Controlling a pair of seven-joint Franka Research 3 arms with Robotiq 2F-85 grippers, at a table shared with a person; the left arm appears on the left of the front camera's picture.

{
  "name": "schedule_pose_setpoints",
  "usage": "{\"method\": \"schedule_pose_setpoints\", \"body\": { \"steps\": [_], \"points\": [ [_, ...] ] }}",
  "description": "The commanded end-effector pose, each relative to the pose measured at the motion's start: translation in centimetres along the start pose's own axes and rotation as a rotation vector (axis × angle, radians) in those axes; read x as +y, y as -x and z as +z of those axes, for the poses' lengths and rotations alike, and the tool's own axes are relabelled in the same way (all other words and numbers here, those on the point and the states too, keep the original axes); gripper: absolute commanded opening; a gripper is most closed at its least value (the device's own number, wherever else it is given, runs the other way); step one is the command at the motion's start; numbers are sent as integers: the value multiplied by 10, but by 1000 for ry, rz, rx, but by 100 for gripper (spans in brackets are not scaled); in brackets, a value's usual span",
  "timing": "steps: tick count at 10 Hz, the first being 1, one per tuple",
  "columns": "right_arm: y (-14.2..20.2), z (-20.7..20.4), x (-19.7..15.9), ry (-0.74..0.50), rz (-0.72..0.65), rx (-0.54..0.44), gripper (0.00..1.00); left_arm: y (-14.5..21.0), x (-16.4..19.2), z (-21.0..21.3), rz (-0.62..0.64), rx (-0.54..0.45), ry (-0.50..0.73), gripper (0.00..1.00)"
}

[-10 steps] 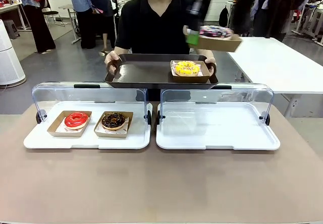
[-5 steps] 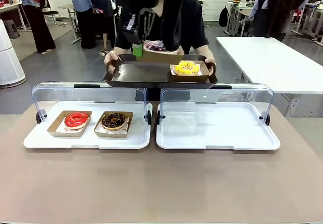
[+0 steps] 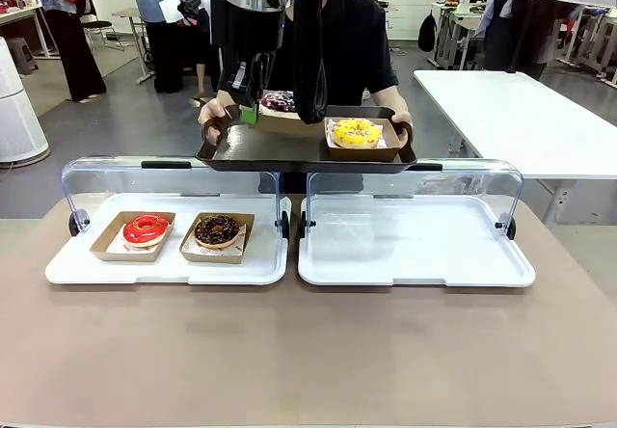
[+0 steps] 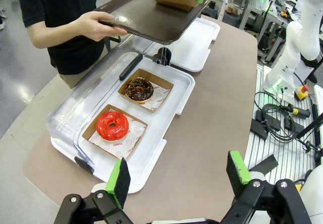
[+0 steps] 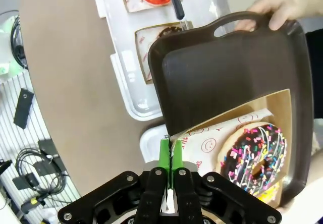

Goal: Provide the desired donut to the person.
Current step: Place the picked Paper togo box onto the Handle tray extended by the person.

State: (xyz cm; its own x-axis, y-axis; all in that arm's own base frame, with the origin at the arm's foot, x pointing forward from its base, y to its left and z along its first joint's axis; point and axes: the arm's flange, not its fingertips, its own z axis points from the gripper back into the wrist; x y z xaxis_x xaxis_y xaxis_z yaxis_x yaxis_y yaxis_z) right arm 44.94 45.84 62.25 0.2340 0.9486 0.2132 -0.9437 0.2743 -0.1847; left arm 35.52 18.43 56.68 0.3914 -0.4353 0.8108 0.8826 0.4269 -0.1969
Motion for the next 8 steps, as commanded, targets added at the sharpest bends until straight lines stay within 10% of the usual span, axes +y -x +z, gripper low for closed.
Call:
{"method": "schedule_pose_setpoints", "body": {
  "steps": [1,8],
  "points": [
    [1,3,3,2,2,0,2,0,-1,0,-4,-16,4,100],
    [-11,-7,-4,0,-2,-10,2,0,-1,0,-4,-16,4,100]
  ]
}}
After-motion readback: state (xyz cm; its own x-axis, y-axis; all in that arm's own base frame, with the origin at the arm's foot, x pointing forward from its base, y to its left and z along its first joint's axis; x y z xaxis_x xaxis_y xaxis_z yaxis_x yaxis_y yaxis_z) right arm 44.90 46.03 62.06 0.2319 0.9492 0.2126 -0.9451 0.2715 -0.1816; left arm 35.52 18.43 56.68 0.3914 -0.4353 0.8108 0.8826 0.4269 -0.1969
